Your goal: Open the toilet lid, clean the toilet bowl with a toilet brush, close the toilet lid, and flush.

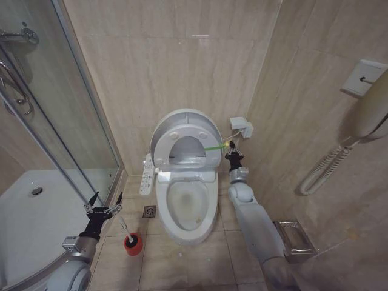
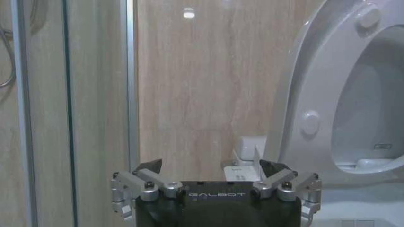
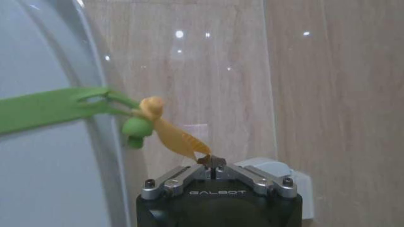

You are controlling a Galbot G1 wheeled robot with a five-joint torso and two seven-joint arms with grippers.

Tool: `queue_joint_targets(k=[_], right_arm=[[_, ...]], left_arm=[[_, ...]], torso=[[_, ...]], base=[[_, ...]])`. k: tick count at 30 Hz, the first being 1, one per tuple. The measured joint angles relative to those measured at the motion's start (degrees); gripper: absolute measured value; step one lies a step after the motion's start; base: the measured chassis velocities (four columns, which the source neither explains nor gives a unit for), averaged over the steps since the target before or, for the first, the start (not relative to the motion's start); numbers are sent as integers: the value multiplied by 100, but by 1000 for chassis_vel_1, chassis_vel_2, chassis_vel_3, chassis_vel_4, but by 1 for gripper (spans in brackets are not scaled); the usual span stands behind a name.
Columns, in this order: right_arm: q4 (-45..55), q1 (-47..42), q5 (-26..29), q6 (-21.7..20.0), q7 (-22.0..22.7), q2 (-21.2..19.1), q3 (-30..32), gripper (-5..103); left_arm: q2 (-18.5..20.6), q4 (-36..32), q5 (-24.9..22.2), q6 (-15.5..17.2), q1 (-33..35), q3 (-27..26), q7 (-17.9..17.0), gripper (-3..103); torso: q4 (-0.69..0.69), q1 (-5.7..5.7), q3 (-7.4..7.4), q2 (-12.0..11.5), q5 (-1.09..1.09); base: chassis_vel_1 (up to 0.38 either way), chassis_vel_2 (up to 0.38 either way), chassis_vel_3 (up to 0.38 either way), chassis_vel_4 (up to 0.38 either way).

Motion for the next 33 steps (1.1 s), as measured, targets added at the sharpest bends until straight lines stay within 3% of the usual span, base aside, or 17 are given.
queue_joint_targets(k=[16,33], right_arm=[[-1224,1020,-203,130,46,205,87,0],[-1462,1558,-162,117,65,104,-69,0]], left_arm=[[0,0,0,0,0,0,0,100],[0,0,0,0,0,0,0,100]], torso=[[1,0,1,0,1],[0,0,1,-1,1]], base=[[0,0,0,0],[0,0,0,0]])
